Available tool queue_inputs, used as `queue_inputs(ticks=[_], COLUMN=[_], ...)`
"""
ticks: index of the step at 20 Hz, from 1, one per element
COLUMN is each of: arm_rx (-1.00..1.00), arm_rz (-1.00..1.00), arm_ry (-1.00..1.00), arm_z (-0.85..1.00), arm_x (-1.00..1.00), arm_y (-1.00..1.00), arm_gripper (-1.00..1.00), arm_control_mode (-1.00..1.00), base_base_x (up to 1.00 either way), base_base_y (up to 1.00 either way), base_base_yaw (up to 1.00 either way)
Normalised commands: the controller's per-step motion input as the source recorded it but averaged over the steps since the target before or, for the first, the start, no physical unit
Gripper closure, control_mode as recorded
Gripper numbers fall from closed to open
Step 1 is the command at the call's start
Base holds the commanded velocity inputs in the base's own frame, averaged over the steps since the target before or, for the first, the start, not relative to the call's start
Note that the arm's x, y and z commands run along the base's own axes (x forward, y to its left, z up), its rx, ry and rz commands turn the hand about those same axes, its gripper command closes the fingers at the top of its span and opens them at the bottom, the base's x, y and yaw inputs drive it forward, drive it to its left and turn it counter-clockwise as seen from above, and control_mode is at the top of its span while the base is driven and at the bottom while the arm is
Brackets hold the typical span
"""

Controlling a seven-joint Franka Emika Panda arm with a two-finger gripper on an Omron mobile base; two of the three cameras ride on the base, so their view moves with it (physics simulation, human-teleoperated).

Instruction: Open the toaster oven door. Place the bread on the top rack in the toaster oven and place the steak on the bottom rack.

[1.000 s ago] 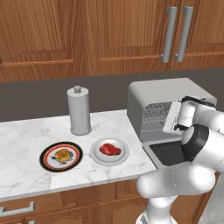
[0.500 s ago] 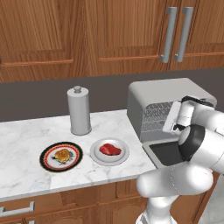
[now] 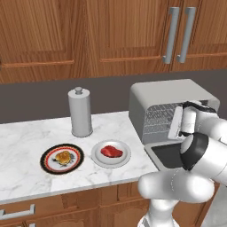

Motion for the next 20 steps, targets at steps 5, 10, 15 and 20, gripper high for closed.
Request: queue_inputs(ticks=[5,10,15,20], arm_rx=[-0.18,-0.29,-0.35,-0.34], arm_rz=[0.19,0.21,0.24,0.23], arm_ry=[0.18,0.3,0.32,0.3], arm_z=[-0.34,-0.31,-0.31,-0.36], arm_x=[-0.7,-0.57,-0.79,-0.99], arm_y=[-0.5,-0.43,-0.56,-0.66], arm_gripper=[1.0,1.0,1.0,1.0], arm_control_mode=[-1.0,-1.0,-1.0,-1.0], base_base_x=[0.0,0.0,0.0,0.0], base_base_y=[0.0,0.0,0.0,0.0], base_base_yaw=[0.0,0.0,0.0,0.0])
